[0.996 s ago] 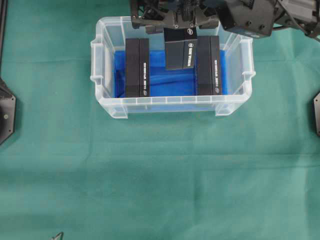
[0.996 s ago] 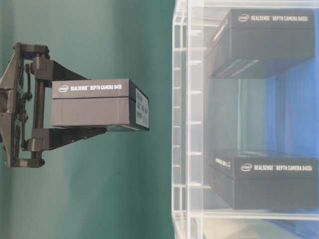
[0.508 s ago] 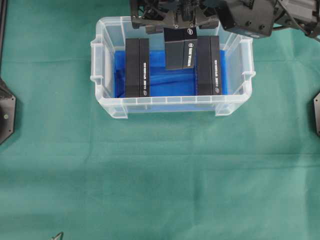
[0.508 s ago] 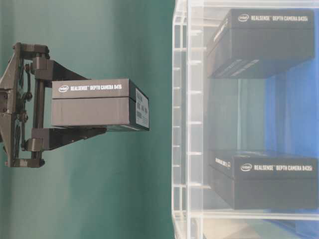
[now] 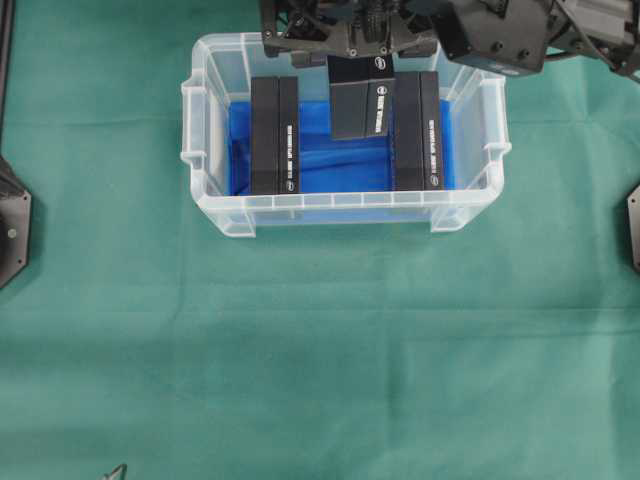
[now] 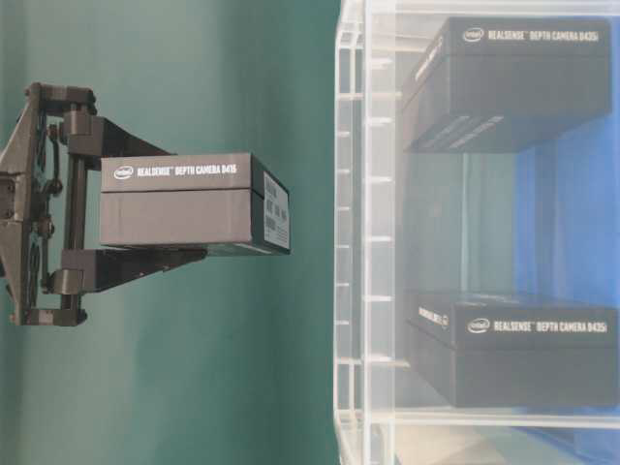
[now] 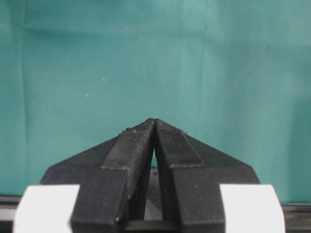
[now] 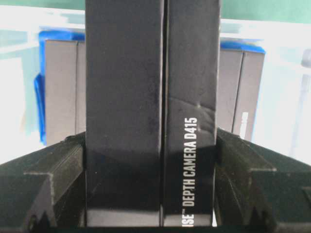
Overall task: Take the box out of the case with the right arm.
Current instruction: 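Lift the middle box straight up out of the case, then carry the box toward the front and lower it onto the table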
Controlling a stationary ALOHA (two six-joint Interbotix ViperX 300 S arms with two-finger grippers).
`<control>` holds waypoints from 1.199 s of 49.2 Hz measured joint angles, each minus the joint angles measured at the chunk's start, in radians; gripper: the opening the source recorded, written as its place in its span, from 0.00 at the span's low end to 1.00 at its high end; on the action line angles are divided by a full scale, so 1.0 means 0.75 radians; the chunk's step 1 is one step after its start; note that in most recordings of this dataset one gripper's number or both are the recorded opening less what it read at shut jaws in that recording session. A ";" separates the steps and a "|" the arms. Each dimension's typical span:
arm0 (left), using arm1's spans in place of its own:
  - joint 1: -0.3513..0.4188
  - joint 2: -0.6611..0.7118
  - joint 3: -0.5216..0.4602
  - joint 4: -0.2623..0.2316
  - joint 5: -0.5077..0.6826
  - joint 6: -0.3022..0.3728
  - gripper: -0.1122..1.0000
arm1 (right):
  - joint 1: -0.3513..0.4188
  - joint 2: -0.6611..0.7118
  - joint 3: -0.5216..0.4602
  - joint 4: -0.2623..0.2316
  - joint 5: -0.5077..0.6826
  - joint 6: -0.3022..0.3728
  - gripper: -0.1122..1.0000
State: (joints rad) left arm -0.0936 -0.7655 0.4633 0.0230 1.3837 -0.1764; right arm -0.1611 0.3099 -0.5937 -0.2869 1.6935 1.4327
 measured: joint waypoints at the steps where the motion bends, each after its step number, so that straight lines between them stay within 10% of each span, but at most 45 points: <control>1: 0.000 0.000 0.000 0.000 0.000 0.000 0.12 | 0.000 0.000 0.000 0.002 0.000 0.002 0.69; 34: 0.000 0.000 0.000 0.000 0.000 0.000 0.12 | 0.018 -0.002 0.000 0.002 0.014 0.031 0.69; 59: 0.000 -0.002 0.000 0.000 0.020 -0.002 0.12 | 0.356 0.000 0.000 0.004 0.076 0.358 0.69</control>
State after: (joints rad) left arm -0.0936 -0.7670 0.4633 0.0230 1.3990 -0.1779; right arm 0.1058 0.3099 -0.5937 -0.2838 1.7503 1.7012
